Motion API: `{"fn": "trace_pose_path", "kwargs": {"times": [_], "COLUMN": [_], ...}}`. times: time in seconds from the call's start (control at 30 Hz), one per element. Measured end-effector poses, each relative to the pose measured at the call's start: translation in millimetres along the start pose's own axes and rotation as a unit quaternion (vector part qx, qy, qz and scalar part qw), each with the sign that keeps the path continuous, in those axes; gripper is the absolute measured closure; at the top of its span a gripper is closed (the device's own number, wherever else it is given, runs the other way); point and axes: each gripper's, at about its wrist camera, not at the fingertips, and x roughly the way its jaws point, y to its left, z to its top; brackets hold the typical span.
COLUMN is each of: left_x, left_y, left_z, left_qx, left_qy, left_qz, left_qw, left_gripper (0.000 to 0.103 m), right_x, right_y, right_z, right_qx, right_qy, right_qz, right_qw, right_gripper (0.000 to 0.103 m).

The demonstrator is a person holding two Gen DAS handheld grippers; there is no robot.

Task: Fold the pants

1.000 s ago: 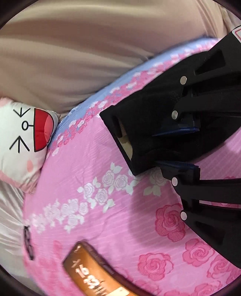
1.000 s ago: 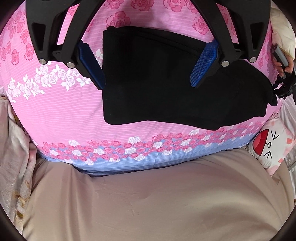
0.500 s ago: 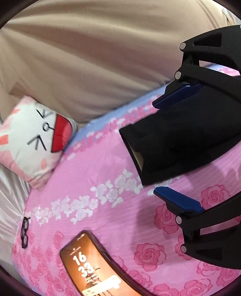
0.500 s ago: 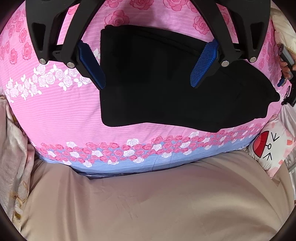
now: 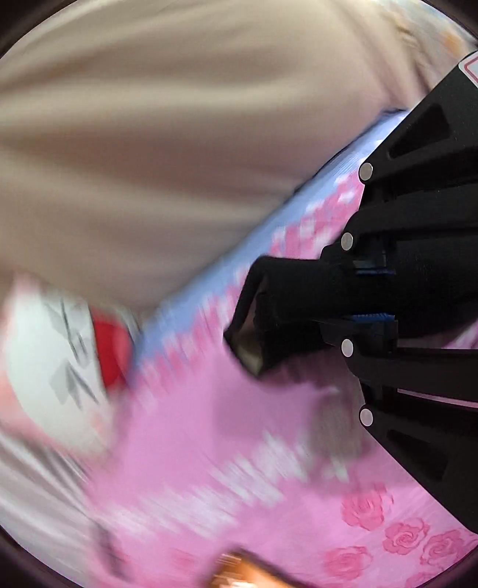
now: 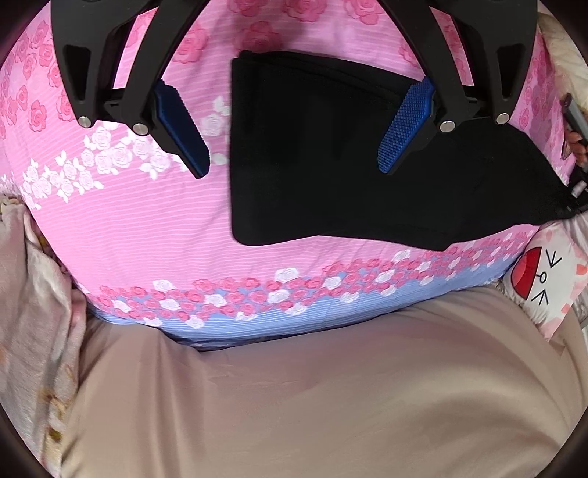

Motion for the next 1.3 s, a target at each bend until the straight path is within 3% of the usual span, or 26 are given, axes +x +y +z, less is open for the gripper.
{"fn": "trace_pose_path", "kwargs": {"times": [0.1,0.17,0.27,0.4,0.47,0.6,0.73,0.8,0.9,1.0,1.03,1.1,1.17,1.27,1.3], "left_x": [-15.6,-20.7,-23.4,-12.4,3.0,37.9,51.3,39.2,6.0,-28.6,-43.1,-75.7,-86.9,-81.1,-71.8], "left_y": [-82.4,-135.3,-212.2,-281.2,-301.0,-312.4,-309.5,-306.4,-304.3,-290.4,-282.0,-271.3,-270.8,-270.2,-266.8], "left_z": [-13.8,-33.9,-80.8,-155.7,-194.1,-262.8,-302.3,-307.3,-306.1,-287.0,-280.7,-274.2,-274.3,-263.2,-254.9], "left_qx": [0.107,0.168,0.247,0.318,0.337,0.354,0.389,0.411,0.466,0.473,0.472,0.498,0.517,0.519,0.512], "left_qy": [-0.006,0.006,0.038,0.087,0.127,0.201,0.220,0.197,0.146,0.114,0.087,0.017,-0.012,-0.008,0.002], "left_qz": [-0.061,-0.106,-0.172,-0.221,-0.228,-0.203,-0.153,-0.138,-0.122,-0.168,-0.186,-0.211,-0.196,-0.161,-0.135], "left_qw": [0.9924,0.9801,0.9527,0.9177,0.9048,0.8908,0.8817,0.8792,0.8641,0.8576,0.8572,0.8410,0.8328,0.8392,0.8482], "left_gripper": [0.092,0.092,0.092,0.092,0.092,0.092,0.087,0.086,0.081,0.032,0.024,0.021,0.017,0.017,0.017], "right_x": [-4.6,-9.8,-20.5,-34.0,-41.6,-54.3,-55.1,-52.5,-45.4,-38.8,-37.3,-31.3,-22.7,-3.5,4.0], "right_y": [-14.8,-27.4,-49.2,-80.7,-98.1,-126.9,-144.0,-145.7,-143.6,-133.1,-124.4,-108.2,-95.0,-65.3,-50.7], "right_z": [-1.9,-5.0,-11.8,-22.5,-29.7,-42.7,-52.3,-53.6,-49.6,-37.2,-29.7,-15.1,-3.1,13.7,19.0], "right_qx": [0.014,0.025,0.042,0.067,0.080,0.107,0.116,0.114,0.104,0.091,0.079,0.062,0.054,0.033,0.019], "right_qy": [-0.008,-0.014,-0.023,-0.029,-0.031,-0.033,-0.023,-0.019,-0.014,-0.014,-0.018,-0.022,-0.018,0.006,0.017], "right_qz": [0.001,0.002,-0.002,-0.013,-0.019,-0.028,-0.025,-0.020,-0.010,0.011,0.029,0.063,0.089,0.137,0.154], "right_qw": [1.000,1.000,0.999,0.997,0.996,0.993,0.993,0.993,0.994,0.996,0.996,0.996,0.994,0.990,0.988], "right_gripper": [0.012,0.012,0.012,0.012,0.012,0.012,0.012,0.012,0.012,0.012,0.012,0.012,0.012,0.012,0.012]}}
